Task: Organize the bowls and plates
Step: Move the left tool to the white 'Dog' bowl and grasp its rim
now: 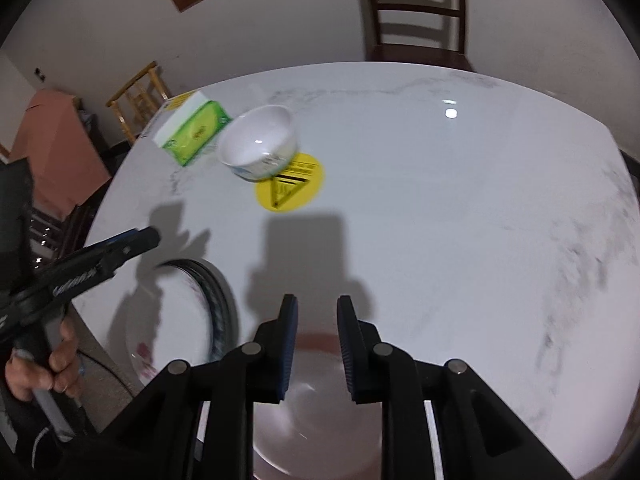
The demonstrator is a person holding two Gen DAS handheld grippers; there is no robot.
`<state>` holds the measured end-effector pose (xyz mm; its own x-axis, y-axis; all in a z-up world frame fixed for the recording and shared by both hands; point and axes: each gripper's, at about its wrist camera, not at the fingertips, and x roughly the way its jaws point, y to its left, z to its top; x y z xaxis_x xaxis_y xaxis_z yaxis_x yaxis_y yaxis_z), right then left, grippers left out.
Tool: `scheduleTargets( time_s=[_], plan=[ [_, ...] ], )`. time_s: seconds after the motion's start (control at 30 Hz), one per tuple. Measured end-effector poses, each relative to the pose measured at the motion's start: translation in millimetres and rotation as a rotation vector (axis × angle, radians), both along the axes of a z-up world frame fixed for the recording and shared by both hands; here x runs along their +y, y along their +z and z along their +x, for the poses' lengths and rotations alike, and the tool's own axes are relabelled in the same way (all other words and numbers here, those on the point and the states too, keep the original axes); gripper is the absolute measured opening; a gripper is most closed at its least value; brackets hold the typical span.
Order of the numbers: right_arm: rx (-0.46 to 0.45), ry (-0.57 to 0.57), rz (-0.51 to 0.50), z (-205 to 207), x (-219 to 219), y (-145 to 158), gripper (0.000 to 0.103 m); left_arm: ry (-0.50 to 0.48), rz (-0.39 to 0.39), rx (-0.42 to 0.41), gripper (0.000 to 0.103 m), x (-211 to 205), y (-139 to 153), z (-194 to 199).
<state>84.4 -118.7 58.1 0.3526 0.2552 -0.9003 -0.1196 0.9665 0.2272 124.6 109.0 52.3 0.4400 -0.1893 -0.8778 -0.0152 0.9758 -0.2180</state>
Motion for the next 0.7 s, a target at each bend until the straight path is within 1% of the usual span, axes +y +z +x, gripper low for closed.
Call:
scheduleTargets(
  time_s=[0.07,0.17,0.27,0.37,0.5,0.6,0.7],
  plan=[
    [0.002,0.020,0.026,12,11,-2,0.021,0.023,-0.018,0.000,0.037,12,-4,15],
    [0.002,0.032,0.056,33,28,-5,0.021,0.055,-0.077,0.016,0.037,26,-12,36],
    [-0.006,0.025,0.065,57,39,-11,0.021,0.077,-0.142,0.041,0.037,37,-23,60],
    [0.001,0.014,0.065,79,45,-18,0.021,0.091,-0.176,0.048,0.040,41,-31,82],
    [0.024,-0.001,0.067,109,50,-27,0.021,0.081,-0.183,0.026,0.049,39,-32,100],
    [0.026,-0.010,0.057,131,50,-31,0.021,0.080,-0.183,0.035,0.049,38,-38,115],
    [0.041,-0.020,0.068,150,51,-37,0.021,0.085,-0.177,0.057,0.049,37,-48,128]
  ],
)
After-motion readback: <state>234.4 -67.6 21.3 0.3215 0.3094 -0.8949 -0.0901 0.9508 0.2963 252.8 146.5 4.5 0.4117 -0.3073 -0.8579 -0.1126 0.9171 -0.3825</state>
